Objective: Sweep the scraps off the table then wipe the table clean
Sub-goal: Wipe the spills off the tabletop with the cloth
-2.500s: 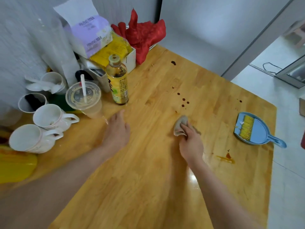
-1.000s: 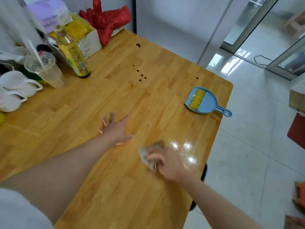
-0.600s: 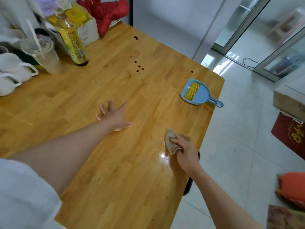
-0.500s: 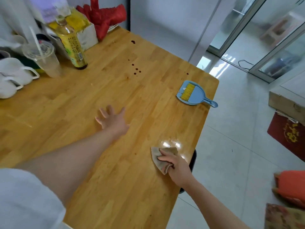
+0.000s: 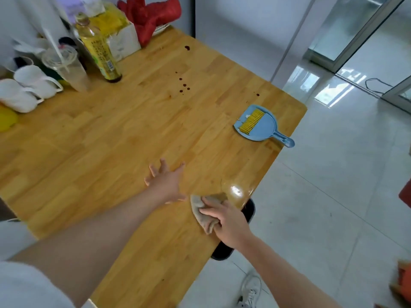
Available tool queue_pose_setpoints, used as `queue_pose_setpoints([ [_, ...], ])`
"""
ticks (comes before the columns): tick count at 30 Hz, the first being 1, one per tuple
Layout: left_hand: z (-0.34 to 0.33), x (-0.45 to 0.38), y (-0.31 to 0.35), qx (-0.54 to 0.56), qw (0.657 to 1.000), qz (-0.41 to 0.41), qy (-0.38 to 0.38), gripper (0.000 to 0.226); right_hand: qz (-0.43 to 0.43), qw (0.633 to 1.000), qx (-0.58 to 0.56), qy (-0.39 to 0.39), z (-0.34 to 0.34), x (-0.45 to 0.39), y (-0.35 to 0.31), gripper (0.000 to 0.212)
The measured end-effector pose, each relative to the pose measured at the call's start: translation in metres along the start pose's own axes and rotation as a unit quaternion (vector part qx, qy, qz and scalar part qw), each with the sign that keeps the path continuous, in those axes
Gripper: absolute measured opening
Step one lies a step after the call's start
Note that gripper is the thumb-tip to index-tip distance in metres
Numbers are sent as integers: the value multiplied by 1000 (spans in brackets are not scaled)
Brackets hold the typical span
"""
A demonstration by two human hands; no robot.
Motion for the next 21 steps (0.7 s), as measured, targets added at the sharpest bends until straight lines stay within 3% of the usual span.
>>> queue_pose_setpoints([
  [2, -1, 1, 0, 11, 1000, 2, -8, 116, 28, 997, 0, -72, 27, -6, 14, 54],
  [3, -1, 1, 1, 17, 1000, 3, -8, 116, 19, 997, -3, -72, 49, -16, 26, 53],
  [7, -4, 2, 1, 16, 1000, 8, -13, 116, -122, 989, -53, 72, 125, -57, 68, 51],
  [9, -4, 1, 0, 17, 1000, 8, -11, 116, -143, 986, -32, 81, 114, -60, 61, 52],
  [11, -6, -1, 0, 10, 1000, 9, -19, 116, -72, 997, -11, 11, 83, -50, 43, 50],
  [13, -6, -4, -1, 0, 1000, 12, -14, 117, 37, 991, 26, -128, 64, -42, 35, 52],
  [15, -5, -5, -2, 1, 1000, 7, -23, 116, 54, 981, 42, -181, 82, -65, 44, 53],
  [16, -5, -5, -3, 4, 999, 3, -34, 116, 28, 985, 41, -167, 95, -81, 51, 51],
  [19, -8, -8, -3, 7, 999, 0, -35, 115, -98, 995, 7, -3, 128, -111, 65, 53],
  [21, -8, -9, -5, 16, 999, 0, -35, 115, -88, 996, 16, 3, 118, -109, 57, 53],
])
Point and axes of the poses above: each hand's wrist, its own x-axis away from the middle knuckle, its own z-axis out of the back of the hand, y = z × x, the point moved 2 cm from there along -x, towards the middle knuckle, and after that the axes turned 12 degrees about -x, right-handed, at the moved point
